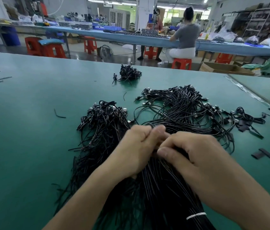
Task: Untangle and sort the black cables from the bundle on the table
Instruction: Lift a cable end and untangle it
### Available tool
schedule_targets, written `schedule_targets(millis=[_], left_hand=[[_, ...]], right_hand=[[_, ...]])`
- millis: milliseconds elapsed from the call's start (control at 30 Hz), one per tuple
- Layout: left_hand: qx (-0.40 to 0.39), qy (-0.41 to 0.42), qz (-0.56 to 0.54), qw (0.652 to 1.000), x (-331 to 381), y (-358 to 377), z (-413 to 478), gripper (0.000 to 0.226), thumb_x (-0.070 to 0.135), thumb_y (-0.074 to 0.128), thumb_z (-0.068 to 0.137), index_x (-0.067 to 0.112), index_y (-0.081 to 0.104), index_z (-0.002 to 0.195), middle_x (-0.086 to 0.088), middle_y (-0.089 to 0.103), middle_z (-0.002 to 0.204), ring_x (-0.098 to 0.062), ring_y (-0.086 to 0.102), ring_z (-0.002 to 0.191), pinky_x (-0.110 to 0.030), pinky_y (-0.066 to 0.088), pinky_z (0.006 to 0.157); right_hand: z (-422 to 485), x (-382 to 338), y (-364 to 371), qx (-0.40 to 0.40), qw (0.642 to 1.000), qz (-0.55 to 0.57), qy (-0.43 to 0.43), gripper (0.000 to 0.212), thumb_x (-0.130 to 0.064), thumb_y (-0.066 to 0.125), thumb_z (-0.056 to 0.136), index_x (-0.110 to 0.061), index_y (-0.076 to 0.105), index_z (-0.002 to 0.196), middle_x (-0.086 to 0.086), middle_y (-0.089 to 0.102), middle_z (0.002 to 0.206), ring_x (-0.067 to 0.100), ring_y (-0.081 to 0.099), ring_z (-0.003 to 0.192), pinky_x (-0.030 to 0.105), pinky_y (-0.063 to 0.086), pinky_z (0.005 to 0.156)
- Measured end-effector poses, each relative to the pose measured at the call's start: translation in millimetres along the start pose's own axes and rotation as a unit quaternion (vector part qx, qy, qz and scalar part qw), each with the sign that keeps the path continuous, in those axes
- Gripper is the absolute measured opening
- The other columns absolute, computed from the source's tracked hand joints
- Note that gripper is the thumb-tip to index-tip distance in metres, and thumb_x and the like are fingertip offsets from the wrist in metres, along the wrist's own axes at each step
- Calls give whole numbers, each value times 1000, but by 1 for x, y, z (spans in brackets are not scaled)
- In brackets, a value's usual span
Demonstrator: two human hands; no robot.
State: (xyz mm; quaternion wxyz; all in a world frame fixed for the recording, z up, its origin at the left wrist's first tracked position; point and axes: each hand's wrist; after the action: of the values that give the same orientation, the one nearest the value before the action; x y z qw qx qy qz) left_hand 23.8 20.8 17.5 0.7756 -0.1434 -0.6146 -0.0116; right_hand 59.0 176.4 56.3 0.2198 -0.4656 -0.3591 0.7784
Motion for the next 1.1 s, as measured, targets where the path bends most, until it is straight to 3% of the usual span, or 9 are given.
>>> schedule_targets(millis=[133, 233, 333, 500, 700, 767, 833, 967, 1100], left_hand=[[-189, -110, -127, 967, 7, -8, -6, 52, 45, 40, 101, 17, 72, 70, 0, 65, 56, -8, 57, 46, -15, 46, 47], [-197, -148, -141, 959, 7, -16, -5, 52, 50, 48, 95, 19, 65, 57, 6, 41, 42, -6, 35, 36, -14, 29, 37], [-221, -162, -187, 943, 8, -19, -5, 52, 47, 48, 96, 20, 51, 52, 8, 29, 42, -4, 23, 34, -13, 21, 34], [-226, -177, -196, 938, 11, -19, -7, 55, 57, 44, 95, 24, 41, 51, 4, 41, 44, -6, 33, 36, -14, 27, 35], [-107, -169, -139, 970, 8, -3, -4, 57, 46, 49, 99, 21, 50, 48, -1, 49, 55, -11, 48, 48, -22, 46, 51], [-107, -187, -189, 958, 8, 0, -3, 53, 45, 50, 100, 5, 68, 70, -12, 60, 69, -21, 61, 62, -44, 58, 72], [-114, -216, -254, 936, 10, 3, -4, 50, 47, 50, 100, 3, 73, 95, -15, 68, 84, -25, 69, 73, -52, 60, 70], [-119, -272, -276, 914, 11, 6, -6, 56, 59, 43, 98, 14, 74, 94, -7, 71, 76, -23, 70, 61, -34, 56, 44], [-71, -279, -215, 933, 4, 9, -4, 67, 70, 38, 94, 9, 66, 95, -8, 64, 66, -19, 56, 42, -11, 29, 31]], right_hand=[[0, 7, -6, 56, 998, 38, -10, 19, -28, 71, 86, -27, 68, 67, -19, 67, 68, 3, 64, 75, 16, 44, 71], [4, 10, -1, 78, 990, 116, -3, 16, -19, 78, 82, -24, 67, 72, -14, 70, 64, 5, 65, 66, 22, 50, 69], [6, 13, 4, 46, 981, 186, 24, 14, -27, 79, 80, -26, 66, 80, -4, 71, 75, 14, 67, 69, 48, 56, 73], [6, 13, 4, 0, 974, 223, 38, 17, -38, 72, 74, -26, 65, 83, -4, 72, 78, 18, 70, 74, 52, 56, 77], [5, 16, 9, 45, 989, 130, 56, 12, -23, 71, 86, -30, 62, 83, -9, 71, 71, 8, 65, 62, 36, 55, 64], [5, 13, 11, 79, 989, 108, 58, 9, -26, 69, 85, -31, 61, 83, -13, 69, 73, 7, 64, 67, 30, 53, 64], [6, 10, 16, 112, 987, 98, 51, 13, -23, 69, 86, -28, 60, 78, -17, 67, 73, 5, 64, 70, 20, 51, 62], [9, 5, 23, 144, 988, 54, 28, 19, -17, 71, 86, -27, 61, 74, -19, 65, 74, 2, 62, 74, 8, 41, 60], [10, 7, 24, 170, 984, 48, 12, 18, -16, 73, 86, -26, 63, 75, -15, 62, 61, 2, 62, 65, 8, 40, 58]])
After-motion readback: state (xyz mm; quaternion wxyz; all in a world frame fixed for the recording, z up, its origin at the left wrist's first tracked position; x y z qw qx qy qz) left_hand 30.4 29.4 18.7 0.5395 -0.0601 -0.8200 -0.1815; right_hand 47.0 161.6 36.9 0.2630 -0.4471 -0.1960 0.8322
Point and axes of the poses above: each hand's wrist, its own z-axis towards the middle knuckle, its own y-axis out of the palm, x = y × z
